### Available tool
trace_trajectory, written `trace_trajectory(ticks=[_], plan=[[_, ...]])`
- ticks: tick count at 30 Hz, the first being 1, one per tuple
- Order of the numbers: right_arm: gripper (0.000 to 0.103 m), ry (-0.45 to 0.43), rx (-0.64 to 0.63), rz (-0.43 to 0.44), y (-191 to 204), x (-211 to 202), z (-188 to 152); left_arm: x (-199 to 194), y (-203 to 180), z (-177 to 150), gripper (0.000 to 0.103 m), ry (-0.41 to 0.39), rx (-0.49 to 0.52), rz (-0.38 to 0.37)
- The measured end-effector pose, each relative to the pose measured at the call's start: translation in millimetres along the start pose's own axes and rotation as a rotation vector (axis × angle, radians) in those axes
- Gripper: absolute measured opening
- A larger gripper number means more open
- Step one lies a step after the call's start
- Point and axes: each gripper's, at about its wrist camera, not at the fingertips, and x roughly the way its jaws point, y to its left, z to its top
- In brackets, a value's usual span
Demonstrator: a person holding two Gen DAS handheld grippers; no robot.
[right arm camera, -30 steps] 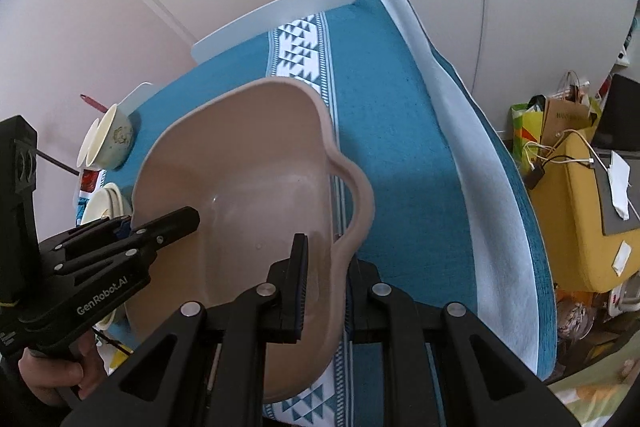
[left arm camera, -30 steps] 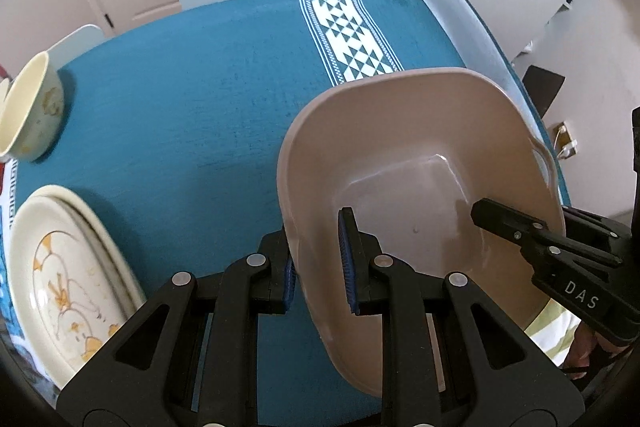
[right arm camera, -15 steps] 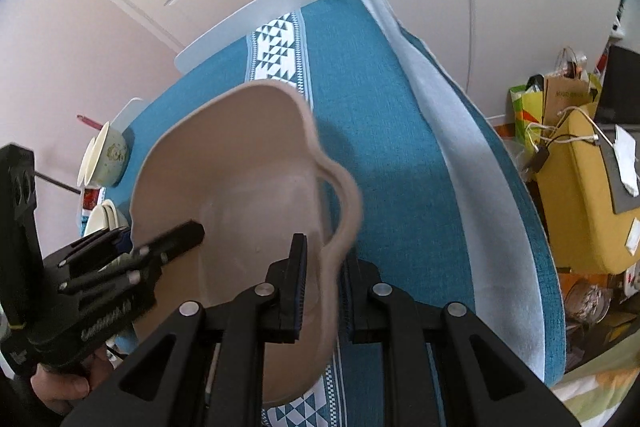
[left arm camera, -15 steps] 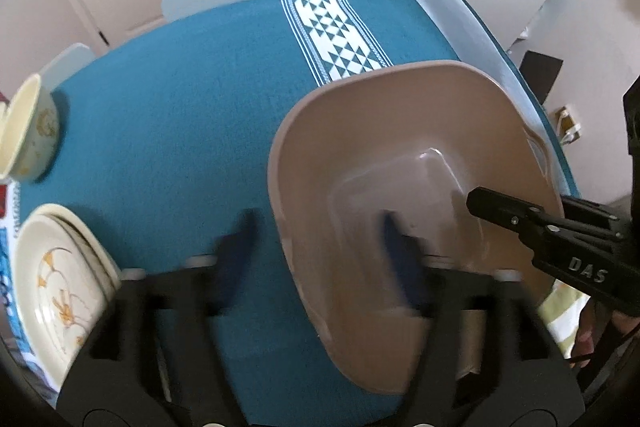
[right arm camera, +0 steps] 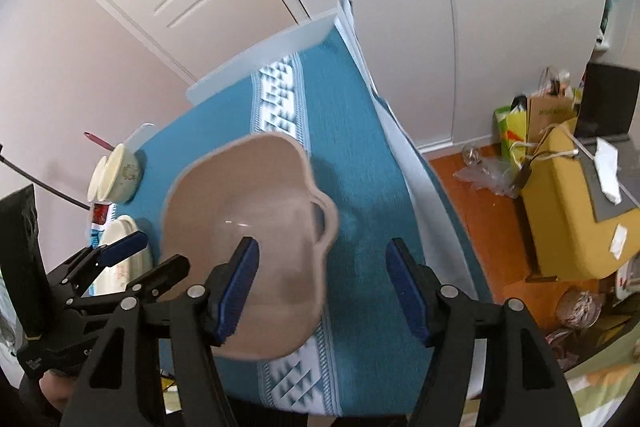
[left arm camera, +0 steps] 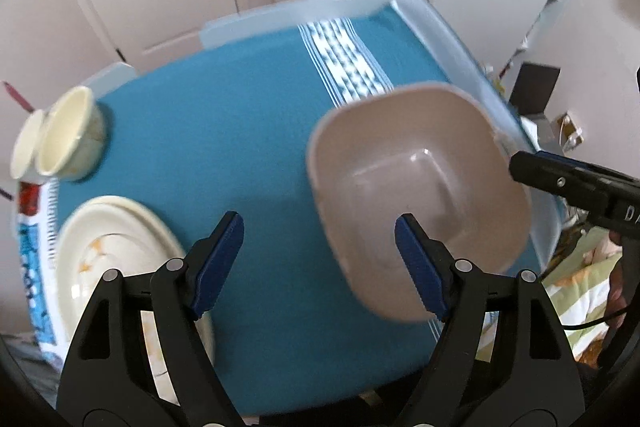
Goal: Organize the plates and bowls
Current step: 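Open both grippers and withdraw them from the taupe dish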
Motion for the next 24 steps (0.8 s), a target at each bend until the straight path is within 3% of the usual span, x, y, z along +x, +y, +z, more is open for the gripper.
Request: trace_trajectory(ticks=[5,6,8,9,10,13,17,19,24], plan=[[0.061,-0.098,-0.163,0.047,49,-42,18,-67,25,4,0.077,-0.122,-0.063,0.087],[0.064,-0.124,-0.196,0.054,59,-48,22,-79,30,4,0.077,-0.146,-0.074,0.102],[0.084,-0.189,-0.274,0.068,83,-61,29,-103,41,2,0.086,-0.196,-0.095,0.152],[0.093,-0.225,-0.314,0.082,95,-67,32,-117,47,1,0.096,-0.225,-0.105,0.196],[0.093,-0.264,-0.36,0.103,109,-73,35,-125,52,2,0.103,-0.247,-0.111,0.232],[0.093,-0.325,-0.457,0.147,144,-80,42,-153,74,3,0.103,-0.314,-0.142,0.335],[0.095,-0.27,-0.52,0.241,183,-68,54,-167,110,5,0.103,-0.319,-0.203,0.395],[0.095,-0.223,-0.528,0.239,201,-56,58,-173,130,5,0.103,-0.319,-0.231,0.397],[0.095,-0.232,-0.551,0.206,245,-35,63,-167,185,5,0.103,-0.293,-0.264,0.454]])
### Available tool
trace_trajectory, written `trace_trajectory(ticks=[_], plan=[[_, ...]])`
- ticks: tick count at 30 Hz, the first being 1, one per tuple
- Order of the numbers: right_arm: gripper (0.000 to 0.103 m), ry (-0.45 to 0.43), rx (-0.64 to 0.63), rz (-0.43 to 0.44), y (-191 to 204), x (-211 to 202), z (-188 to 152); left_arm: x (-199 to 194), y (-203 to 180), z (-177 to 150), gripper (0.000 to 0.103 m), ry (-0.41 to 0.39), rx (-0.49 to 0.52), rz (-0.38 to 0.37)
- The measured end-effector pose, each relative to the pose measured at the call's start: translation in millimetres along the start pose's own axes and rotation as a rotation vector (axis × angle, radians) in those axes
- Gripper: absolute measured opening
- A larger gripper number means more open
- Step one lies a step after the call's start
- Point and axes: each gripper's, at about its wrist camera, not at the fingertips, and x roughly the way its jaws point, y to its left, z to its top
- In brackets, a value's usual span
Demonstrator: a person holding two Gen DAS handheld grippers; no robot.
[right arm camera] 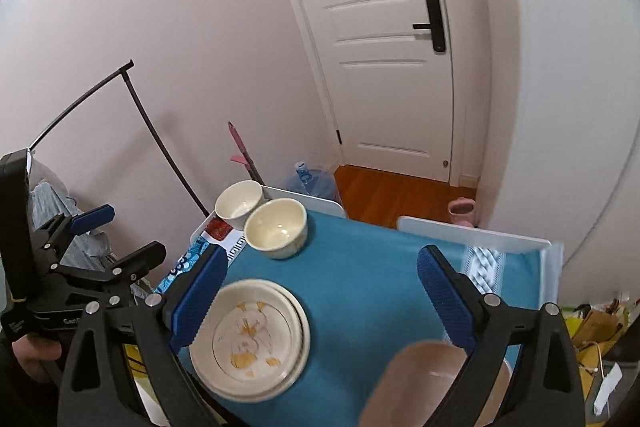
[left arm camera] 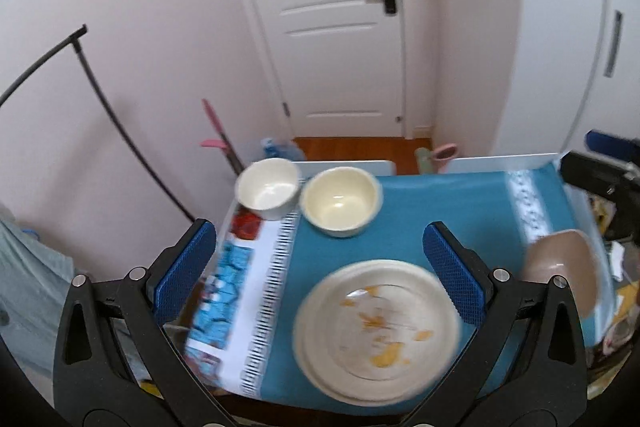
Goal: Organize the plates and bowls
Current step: 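Open both grippers and withdraw them from the taupe dish, then reach both grippers to the cream bowl and grip its rim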
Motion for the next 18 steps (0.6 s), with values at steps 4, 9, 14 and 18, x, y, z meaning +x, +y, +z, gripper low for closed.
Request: trace_trajectory(ticks=[4,9,14,18], plan=[[0.095,0.032,-0.01,-0.026,20,30,11,30,32,6,0.103,0.027,-0.032,-0.016],[0.095,0.139,0.048,-0.049,30,91,22,87,73,15,0.103,0.113,-0.063,-0.013],[0.095,0.25,0.096,-0.088,33,160,19,148,92,7,0.103,0.23,-0.077,-0.125],[0.094,0.342,0.164,-0.096,28,210,6,198,94,-5,0.103,0.322,-0.108,-0.243]])
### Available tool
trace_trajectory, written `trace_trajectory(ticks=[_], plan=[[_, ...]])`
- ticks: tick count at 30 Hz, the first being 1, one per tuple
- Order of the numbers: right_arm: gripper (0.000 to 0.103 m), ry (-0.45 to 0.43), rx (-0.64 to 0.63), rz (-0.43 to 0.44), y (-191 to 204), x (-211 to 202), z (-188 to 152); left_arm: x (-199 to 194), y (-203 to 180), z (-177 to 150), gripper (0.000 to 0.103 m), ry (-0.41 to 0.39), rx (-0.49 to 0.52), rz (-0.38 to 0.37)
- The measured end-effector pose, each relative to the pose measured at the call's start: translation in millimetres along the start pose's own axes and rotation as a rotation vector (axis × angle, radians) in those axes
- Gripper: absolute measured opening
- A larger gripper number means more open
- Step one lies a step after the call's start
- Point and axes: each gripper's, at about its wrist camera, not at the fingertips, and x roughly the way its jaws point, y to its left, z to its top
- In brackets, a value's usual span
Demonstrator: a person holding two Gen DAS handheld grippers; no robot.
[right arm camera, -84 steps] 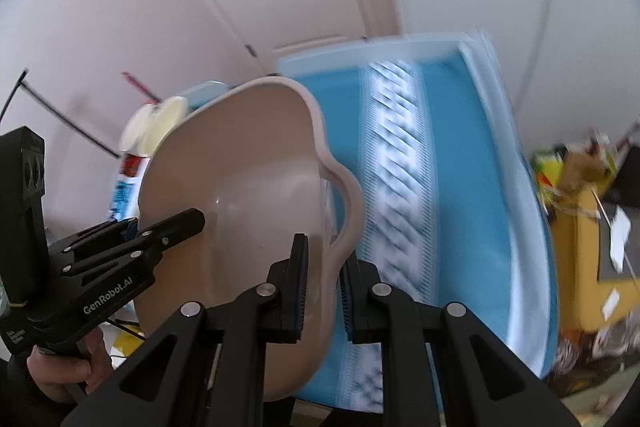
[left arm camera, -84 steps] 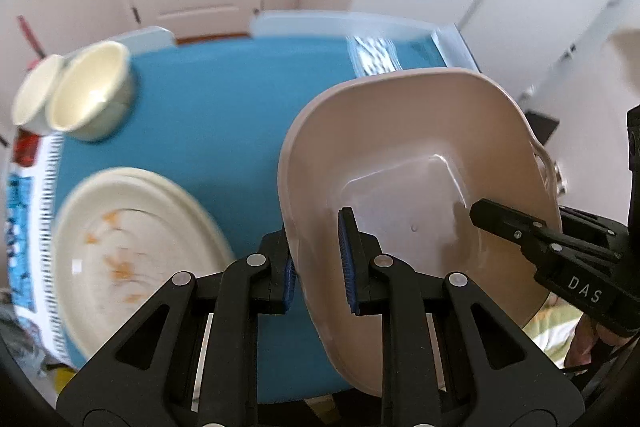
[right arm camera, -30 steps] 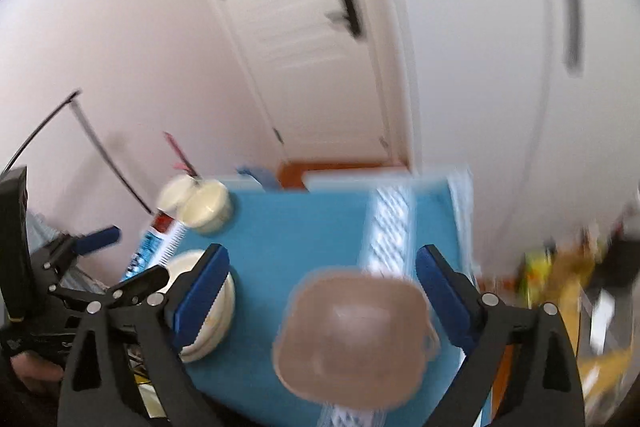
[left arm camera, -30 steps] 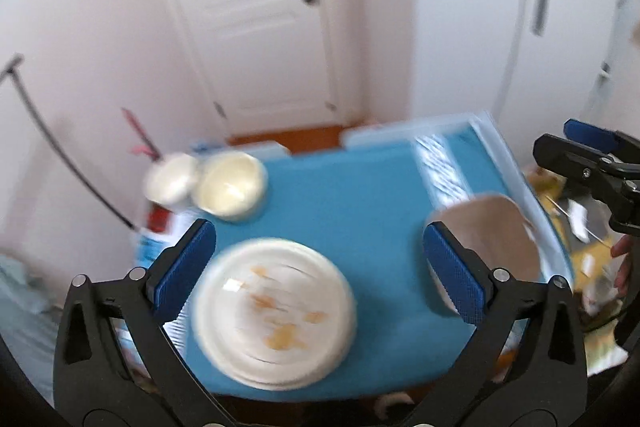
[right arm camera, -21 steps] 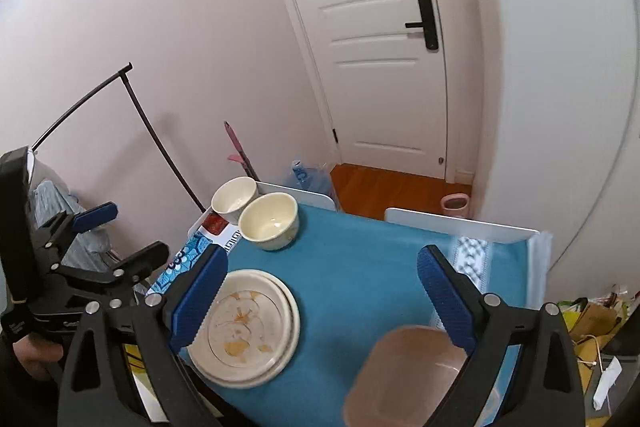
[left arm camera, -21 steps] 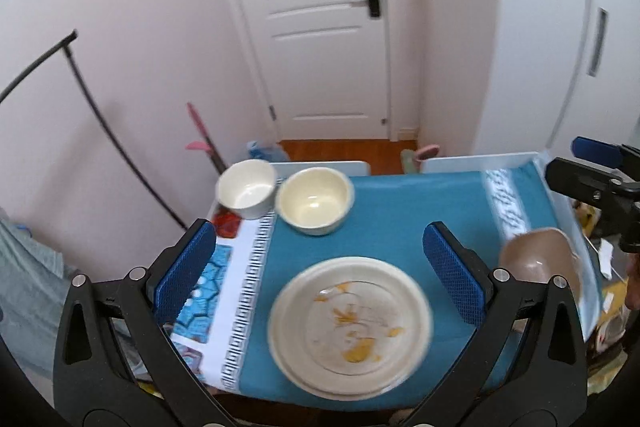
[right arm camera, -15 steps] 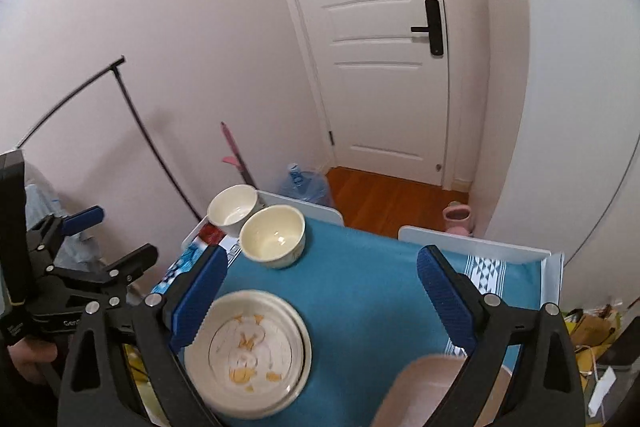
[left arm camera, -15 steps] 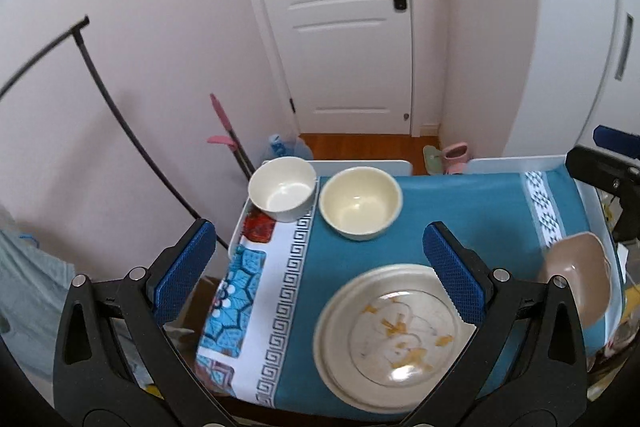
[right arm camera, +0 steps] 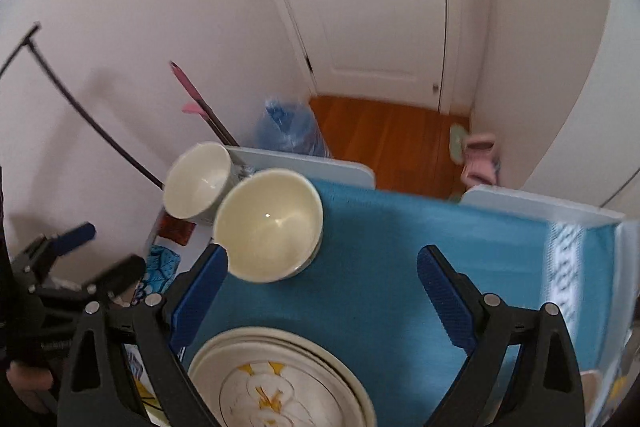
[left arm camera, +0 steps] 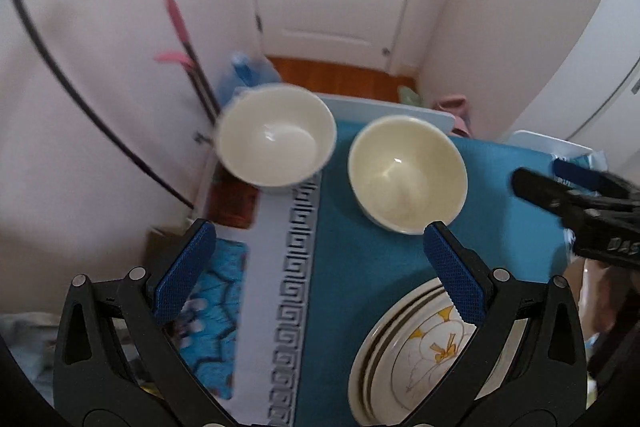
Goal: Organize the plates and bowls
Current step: 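Reach both grippers to the cream bowl and grip its rim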
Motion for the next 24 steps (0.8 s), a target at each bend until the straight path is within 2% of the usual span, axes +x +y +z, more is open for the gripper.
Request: trace_trajectory(ticks=[2,5,7,8,10,13,15,18,20,24], plan=[[0.092,0.036,0.03,0.001,-1,20,-2,21,3,1,0.102,0.027,-0.014,-0.043],[0.076,0.089,0.089,0.017,-7,46,-5,47,5,4,0.096,0.054,-0.05,-0.093],[0.068,0.108,0.123,0.031,-10,56,-6,64,8,5,0.073,0.08,-0.077,-0.124],[0.067,0.118,0.134,0.036,-11,61,-7,72,9,6,0.069,0.095,-0.084,-0.133],[0.057,0.131,0.138,0.046,-10,68,-6,87,8,7,0.058,0.124,-0.085,-0.148],[0.048,0.147,0.145,0.056,-9,78,-5,101,6,9,0.046,0.15,-0.084,-0.198],[0.036,0.152,0.157,0.061,-10,83,-5,106,1,9,0.039,0.156,-0.063,-0.216],[0.031,0.156,0.173,0.08,-10,88,-4,110,-7,10,0.024,0.161,-0.042,-0.252],[0.021,0.159,0.172,0.109,-8,91,-1,112,-10,11,0.021,0.16,-0.029,-0.244],[0.02,0.16,0.155,0.093,-4,91,1,113,-13,10,0.021,0.156,-0.022,-0.233]])
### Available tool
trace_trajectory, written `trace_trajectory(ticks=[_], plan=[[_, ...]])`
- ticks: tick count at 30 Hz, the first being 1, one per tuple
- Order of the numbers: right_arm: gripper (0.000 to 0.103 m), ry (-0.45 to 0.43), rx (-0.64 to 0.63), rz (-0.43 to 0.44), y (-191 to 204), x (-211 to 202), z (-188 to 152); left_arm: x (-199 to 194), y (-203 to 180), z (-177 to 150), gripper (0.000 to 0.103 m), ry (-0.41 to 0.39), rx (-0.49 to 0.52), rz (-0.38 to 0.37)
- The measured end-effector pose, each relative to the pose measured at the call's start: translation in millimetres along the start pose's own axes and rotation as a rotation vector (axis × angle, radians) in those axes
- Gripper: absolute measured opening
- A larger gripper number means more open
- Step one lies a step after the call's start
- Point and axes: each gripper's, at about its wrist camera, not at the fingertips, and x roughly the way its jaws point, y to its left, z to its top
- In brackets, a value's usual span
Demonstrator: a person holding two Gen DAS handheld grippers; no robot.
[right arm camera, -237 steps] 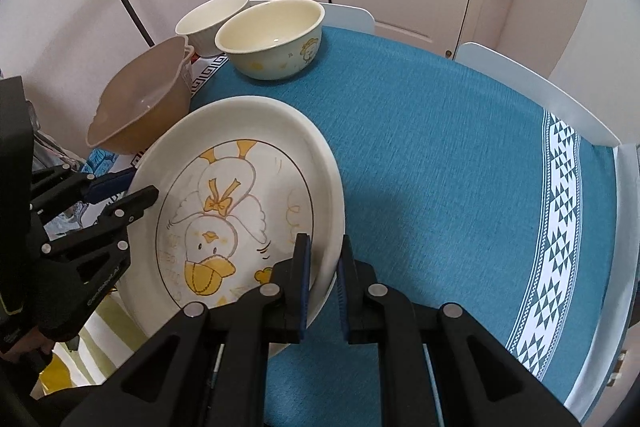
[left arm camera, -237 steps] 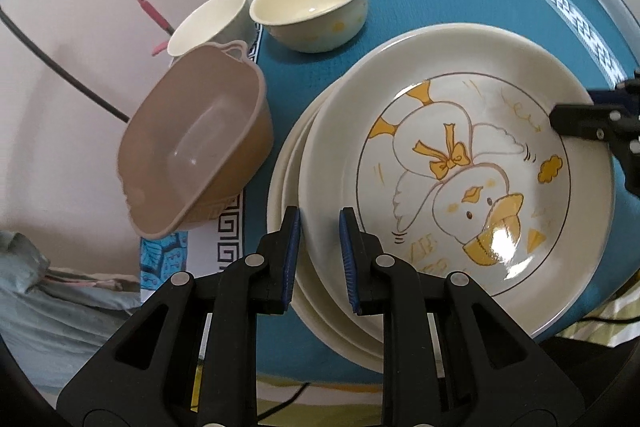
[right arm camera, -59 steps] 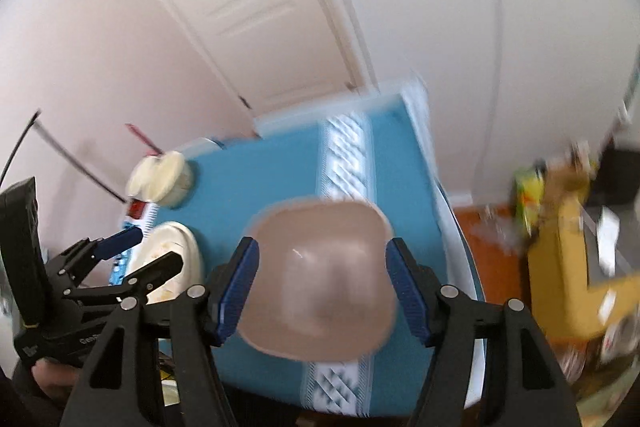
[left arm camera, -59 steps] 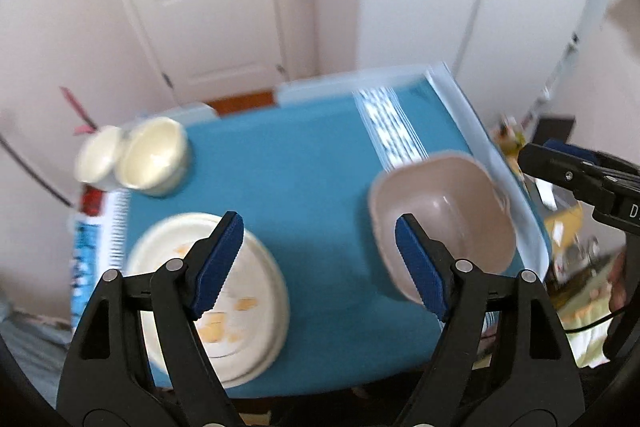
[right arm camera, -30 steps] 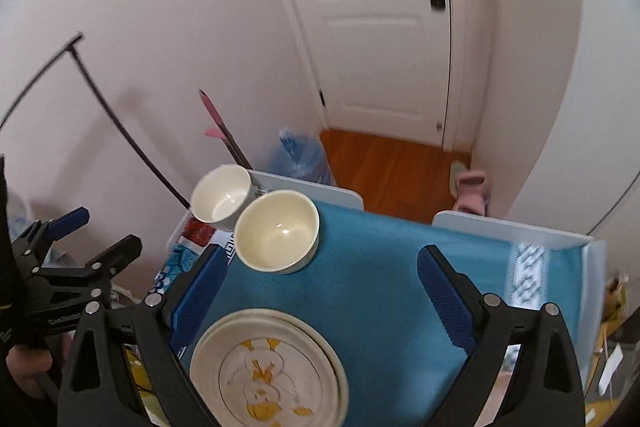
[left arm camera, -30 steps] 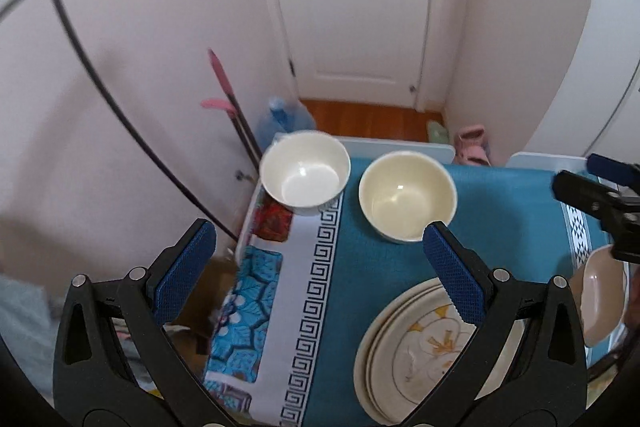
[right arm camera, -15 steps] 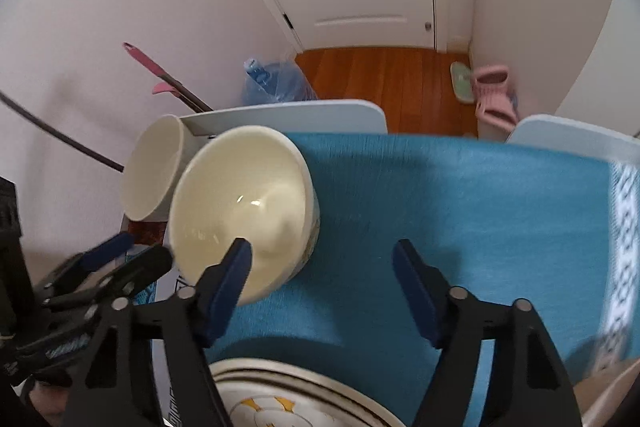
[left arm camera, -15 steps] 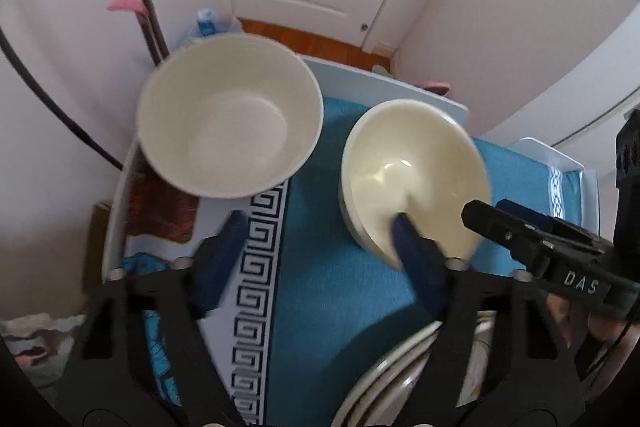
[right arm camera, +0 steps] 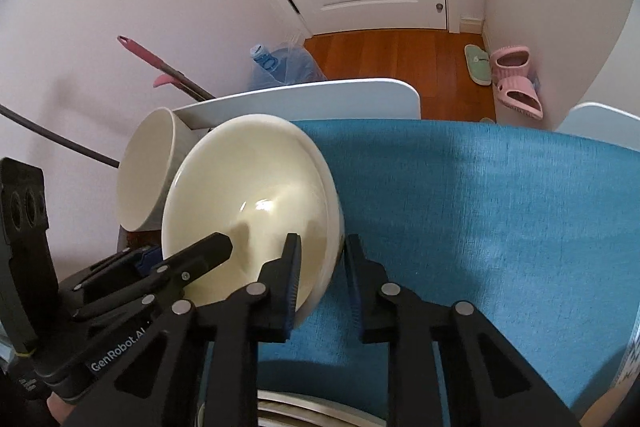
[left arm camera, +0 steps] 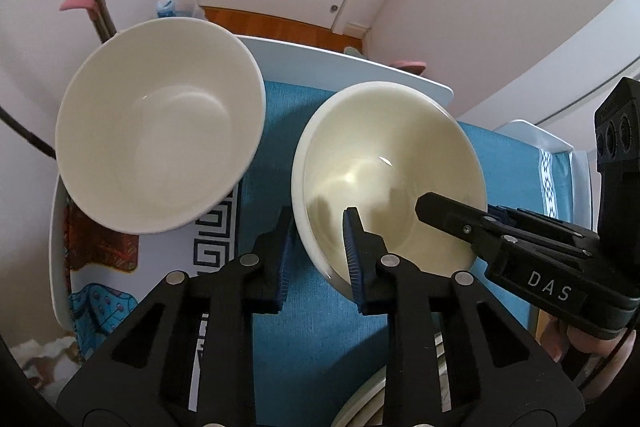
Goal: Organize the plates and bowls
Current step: 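Reach both grippers to the cream bowl and grip its rim, then carry the cream bowl with both grippers and lower it into the taupe dish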
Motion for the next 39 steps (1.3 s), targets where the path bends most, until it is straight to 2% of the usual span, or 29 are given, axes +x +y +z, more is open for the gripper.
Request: trace_trajectory(ticks=[10,16,20,26,30,39], plan=[[0.018,-0.027,-0.027,-0.003,6,-10,1,-19,-8,5,0.02,-0.051,0.033,0.039],[0.018,-0.086,-0.048,0.007,7,-47,0,-54,-30,5,0.02,-0.105,0.066,0.045],[0.018,-0.144,-0.065,0.013,3,-85,-8,-81,-53,0,0.02,-0.149,0.08,0.044],[0.019,-0.211,-0.097,0.026,-21,-150,-33,-122,-119,-24,0.02,-0.215,0.112,0.04],[0.018,-0.232,-0.121,0.018,-53,-195,-57,-134,-169,-45,0.02,-0.239,0.11,0.03],[0.018,-0.241,-0.12,-0.027,-140,-255,-111,-121,-274,-100,0.02,-0.217,0.111,-0.02]])
